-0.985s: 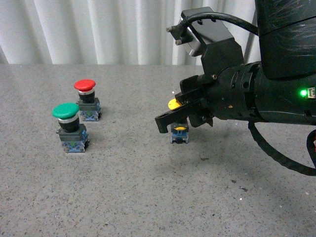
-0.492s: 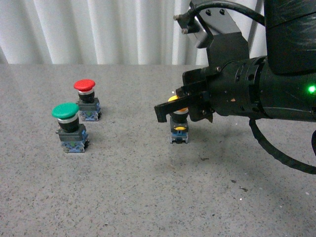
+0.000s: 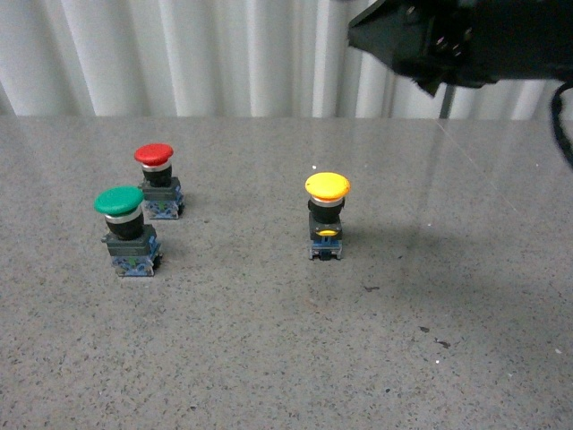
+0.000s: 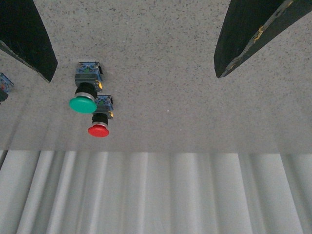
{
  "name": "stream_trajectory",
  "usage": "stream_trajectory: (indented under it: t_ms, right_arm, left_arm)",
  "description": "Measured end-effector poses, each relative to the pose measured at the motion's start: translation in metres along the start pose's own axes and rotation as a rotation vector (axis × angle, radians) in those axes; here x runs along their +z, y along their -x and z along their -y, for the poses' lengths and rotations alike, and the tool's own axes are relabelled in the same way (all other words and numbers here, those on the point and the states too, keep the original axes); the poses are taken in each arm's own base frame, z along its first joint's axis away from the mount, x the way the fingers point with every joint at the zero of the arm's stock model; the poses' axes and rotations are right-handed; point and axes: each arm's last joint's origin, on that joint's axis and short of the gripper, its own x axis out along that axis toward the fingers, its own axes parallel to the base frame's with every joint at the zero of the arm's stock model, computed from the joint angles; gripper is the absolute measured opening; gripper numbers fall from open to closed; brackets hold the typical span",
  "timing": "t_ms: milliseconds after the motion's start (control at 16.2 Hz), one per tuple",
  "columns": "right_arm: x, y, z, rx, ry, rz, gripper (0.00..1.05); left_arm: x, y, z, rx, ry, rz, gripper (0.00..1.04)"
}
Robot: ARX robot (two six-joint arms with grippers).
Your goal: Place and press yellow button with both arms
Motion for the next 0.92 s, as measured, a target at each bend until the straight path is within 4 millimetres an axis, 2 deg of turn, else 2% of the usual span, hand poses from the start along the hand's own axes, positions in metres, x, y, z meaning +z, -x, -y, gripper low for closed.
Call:
stream_trajectory:
  t_ms: [123, 246, 308, 431, 492, 615, 800, 923]
  right_arm:
    - [0.018, 0.048, -0.004, 0.006, -0.022, 0.083, 0.02]
    - [0.017, 0.082, -0.003, -0.010, -0.026, 0.106, 0.02]
    - [0.012, 0.096, -0.003, -0.187, 0.028, 0.180, 0.02]
    - [-0.012, 0.143, 0.021, -0.570, 0.131, 0.212, 0.02]
    - [-0.023, 0.160, 0.029, -0.624, 0.145, 0.200, 0.02]
    - [-0.033, 0.172, 0.028, -0.618, 0.166, 0.217, 0.02]
    - [-0.045, 0.180, 0.027, -0.595, 0.181, 0.230, 0.02]
    - [-0.058, 0.189, 0.035, -0.597, 0.183, 0.207, 0.02]
  left_arm:
    - [0.000, 0.000, 0.000, 0.000, 0.000, 0.000, 0.98]
    - [0.000, 0.000, 0.000, 0.000, 0.000, 0.000, 0.98]
    - [0.000, 0.000, 0.000, 0.000, 0.000, 0.000, 0.98]
    - [0.000, 0.000, 0.000, 0.001, 0.000, 0.000, 0.98]
    - [0.000, 0.000, 0.000, 0.000, 0.000, 0.000, 0.98]
    - [0.000, 0.000, 0.000, 0.000, 0.000, 0.000, 0.98]
    - [0.000, 0.000, 0.000, 0.000, 0.000, 0.000, 0.98]
    - [0.000, 0.000, 0.000, 0.000, 0.000, 0.000, 0.98]
